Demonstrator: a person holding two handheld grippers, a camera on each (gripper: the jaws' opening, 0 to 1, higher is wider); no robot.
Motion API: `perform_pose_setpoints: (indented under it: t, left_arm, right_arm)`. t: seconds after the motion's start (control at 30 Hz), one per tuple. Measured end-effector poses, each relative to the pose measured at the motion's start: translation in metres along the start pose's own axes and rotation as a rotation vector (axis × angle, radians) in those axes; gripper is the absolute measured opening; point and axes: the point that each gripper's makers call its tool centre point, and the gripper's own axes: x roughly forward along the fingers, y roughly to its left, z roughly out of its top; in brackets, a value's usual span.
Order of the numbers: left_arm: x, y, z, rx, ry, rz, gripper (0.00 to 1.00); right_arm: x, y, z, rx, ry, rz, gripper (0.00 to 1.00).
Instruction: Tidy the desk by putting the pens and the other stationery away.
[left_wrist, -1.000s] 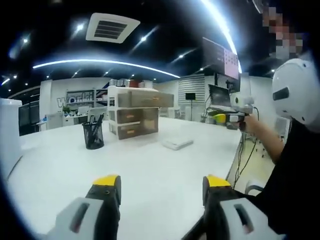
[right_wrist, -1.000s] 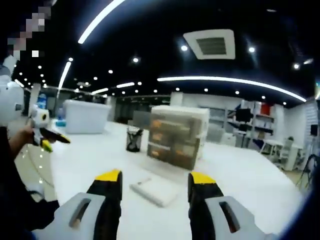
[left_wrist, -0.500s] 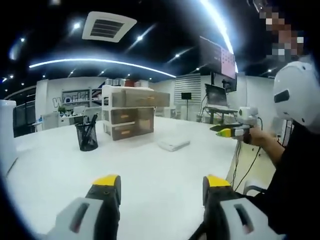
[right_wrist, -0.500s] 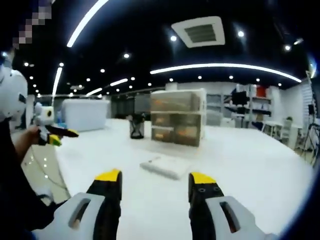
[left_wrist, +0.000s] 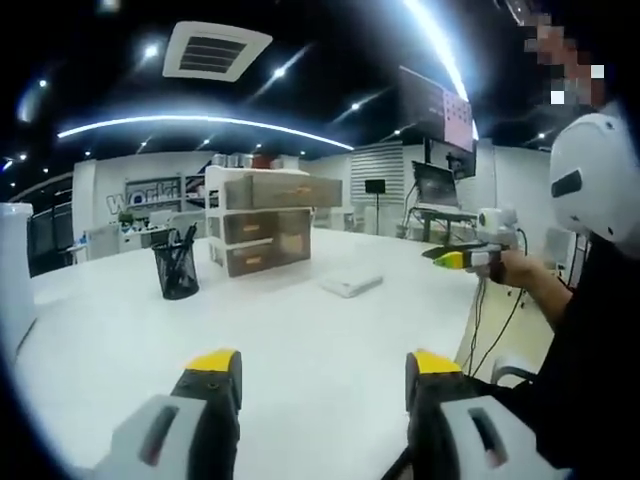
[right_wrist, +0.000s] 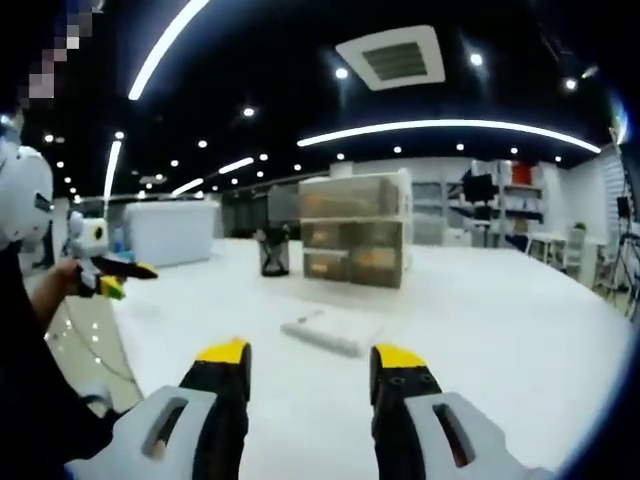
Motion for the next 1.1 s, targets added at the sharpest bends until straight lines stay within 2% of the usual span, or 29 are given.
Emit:
perform_pose_setpoints:
  t: [0.57,0.83,1.1]
  left_arm:
    - [-0.004,0.003,-0.004,-0.004,-0.001,0.012,0.66]
    - [-0.008,0.006,-0.007,-0.013,-0.007,0.021,0.66]
    - [-0.015,0.01,-0.011,-0.026,-0.008,0.039,0.66]
  right_arm:
    - [0.015,0.005,-0.011,0.027,0.051,0.03,0.37]
    - [0.028,0.004,-0.012,0.038,0.069,0.055,0.35]
    - [0.044,0.004,-0.017,0.019,0.119,0.088,0.34]
